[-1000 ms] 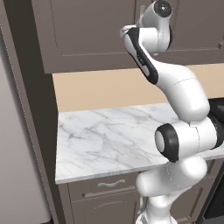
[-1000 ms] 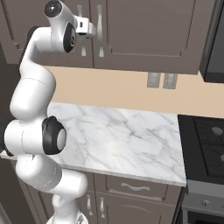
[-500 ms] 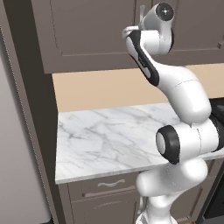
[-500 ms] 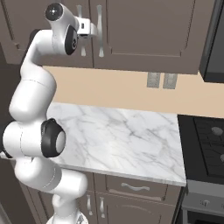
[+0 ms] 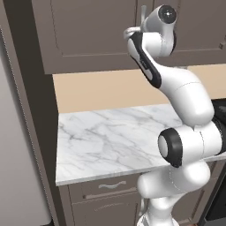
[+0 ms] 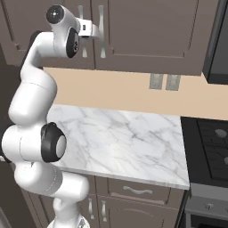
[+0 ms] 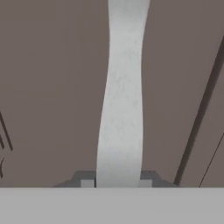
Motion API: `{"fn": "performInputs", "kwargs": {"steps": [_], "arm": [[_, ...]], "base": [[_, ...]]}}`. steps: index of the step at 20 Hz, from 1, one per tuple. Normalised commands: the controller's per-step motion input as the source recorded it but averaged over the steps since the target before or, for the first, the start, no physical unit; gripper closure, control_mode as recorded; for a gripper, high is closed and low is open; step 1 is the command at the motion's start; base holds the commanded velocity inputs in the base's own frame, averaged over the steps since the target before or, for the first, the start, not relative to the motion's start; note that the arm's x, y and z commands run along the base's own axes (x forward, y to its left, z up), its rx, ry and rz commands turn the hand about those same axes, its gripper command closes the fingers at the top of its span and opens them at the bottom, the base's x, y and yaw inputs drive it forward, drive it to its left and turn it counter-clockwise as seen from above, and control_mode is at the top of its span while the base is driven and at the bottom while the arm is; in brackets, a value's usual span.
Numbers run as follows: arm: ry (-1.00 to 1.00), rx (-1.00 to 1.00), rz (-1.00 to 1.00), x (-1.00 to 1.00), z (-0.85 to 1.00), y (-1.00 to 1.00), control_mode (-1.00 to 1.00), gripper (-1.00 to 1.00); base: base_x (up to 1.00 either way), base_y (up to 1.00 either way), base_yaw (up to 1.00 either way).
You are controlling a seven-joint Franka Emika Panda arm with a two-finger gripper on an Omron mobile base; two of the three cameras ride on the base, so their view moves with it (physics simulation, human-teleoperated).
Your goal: Open the cabinet directly in front. Then move the liquor and the mug to the dining counter with the candle on it.
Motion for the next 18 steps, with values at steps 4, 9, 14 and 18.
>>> {"fn": "performInputs", "kwargs": {"steps": [4,9,14,18], "arm": [[0.0,0.01,0.0,0.0,-0.09,0.26,-1.0,1.0],[0.0,0.0,0.01,0.0,-0.12,0.55,-1.0,1.0],[0.0,0.0,0.04,-0.07,-0.2,0.74,-1.0,1.0],[0.0,0.0,0.08,-0.19,-0.17,0.8,-1.0,1.0]], "base": [[0.0,0.0,0.0],[0.0,0.0,0.0],[0.0,0.0,0.0],[0.0,0.0,0.0]]}}
